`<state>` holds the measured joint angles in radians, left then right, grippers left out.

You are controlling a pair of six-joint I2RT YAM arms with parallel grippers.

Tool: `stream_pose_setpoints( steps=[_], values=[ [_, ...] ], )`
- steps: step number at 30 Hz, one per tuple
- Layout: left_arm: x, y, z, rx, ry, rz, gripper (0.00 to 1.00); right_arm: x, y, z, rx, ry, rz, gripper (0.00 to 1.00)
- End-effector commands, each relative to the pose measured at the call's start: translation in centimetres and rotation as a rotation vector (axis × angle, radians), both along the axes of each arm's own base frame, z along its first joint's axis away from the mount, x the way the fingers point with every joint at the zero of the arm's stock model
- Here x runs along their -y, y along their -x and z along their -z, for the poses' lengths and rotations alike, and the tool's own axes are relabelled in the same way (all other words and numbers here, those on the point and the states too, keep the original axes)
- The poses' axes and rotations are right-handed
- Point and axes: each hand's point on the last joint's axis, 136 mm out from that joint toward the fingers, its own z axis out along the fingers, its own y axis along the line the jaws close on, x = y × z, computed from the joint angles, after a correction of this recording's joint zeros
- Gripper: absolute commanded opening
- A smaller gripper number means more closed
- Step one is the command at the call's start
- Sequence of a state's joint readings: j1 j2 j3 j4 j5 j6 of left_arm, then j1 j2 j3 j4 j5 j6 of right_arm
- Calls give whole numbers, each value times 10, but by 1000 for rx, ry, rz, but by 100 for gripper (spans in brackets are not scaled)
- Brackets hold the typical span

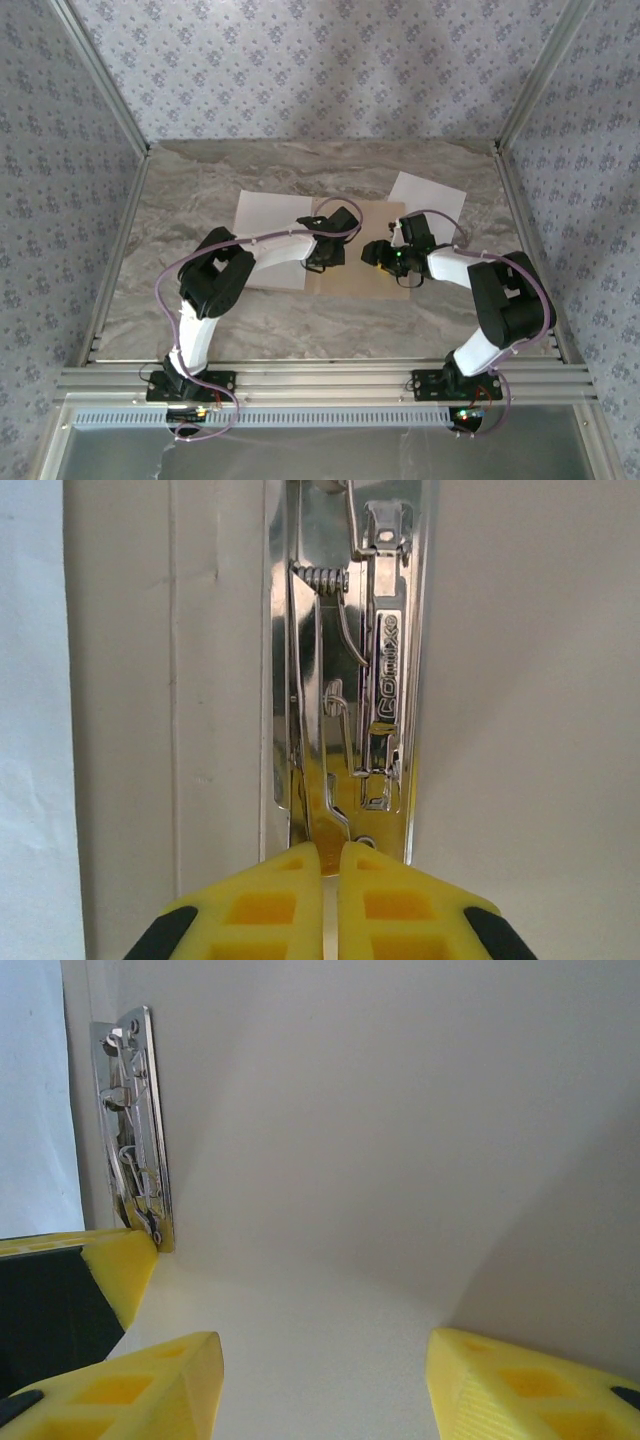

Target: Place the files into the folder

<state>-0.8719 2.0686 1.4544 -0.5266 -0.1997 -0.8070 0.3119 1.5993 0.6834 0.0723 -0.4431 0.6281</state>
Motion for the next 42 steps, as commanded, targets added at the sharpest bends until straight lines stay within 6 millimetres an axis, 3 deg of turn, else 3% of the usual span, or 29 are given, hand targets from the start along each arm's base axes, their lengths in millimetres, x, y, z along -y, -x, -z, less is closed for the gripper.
stream_pose_setpoints(
  steps=[1, 7, 13, 19, 24, 32, 36, 42],
  values=[
    [7, 30, 50, -136, -15, 37, 8, -1, 6, 15, -37, 8, -19, 58],
    [13, 26, 31, -106, 3, 48, 7, 0, 6, 17, -42, 11, -19, 58],
    [15, 18, -7, -45, 21, 56, 7, 1, 7, 18, -43, 21, -24, 58],
    [1, 0, -46, 25, 1, 46, 8, 3, 8, 20, -48, 33, -27, 59],
    [-15, -19, -65, 53, -13, 26, 8, 5, 10, 21, -49, 43, -33, 59],
    [-31, -34, -110, 135, -38, 33, 31, 7, 12, 21, -54, 50, -47, 59],
    [-36, -26, -113, 132, -21, 43, 30, 7, 11, 20, -56, 49, -54, 59],
    [-30, -1, -92, 86, 52, 96, 21, 7, 9, 17, -53, 52, -66, 59]
  ],
)
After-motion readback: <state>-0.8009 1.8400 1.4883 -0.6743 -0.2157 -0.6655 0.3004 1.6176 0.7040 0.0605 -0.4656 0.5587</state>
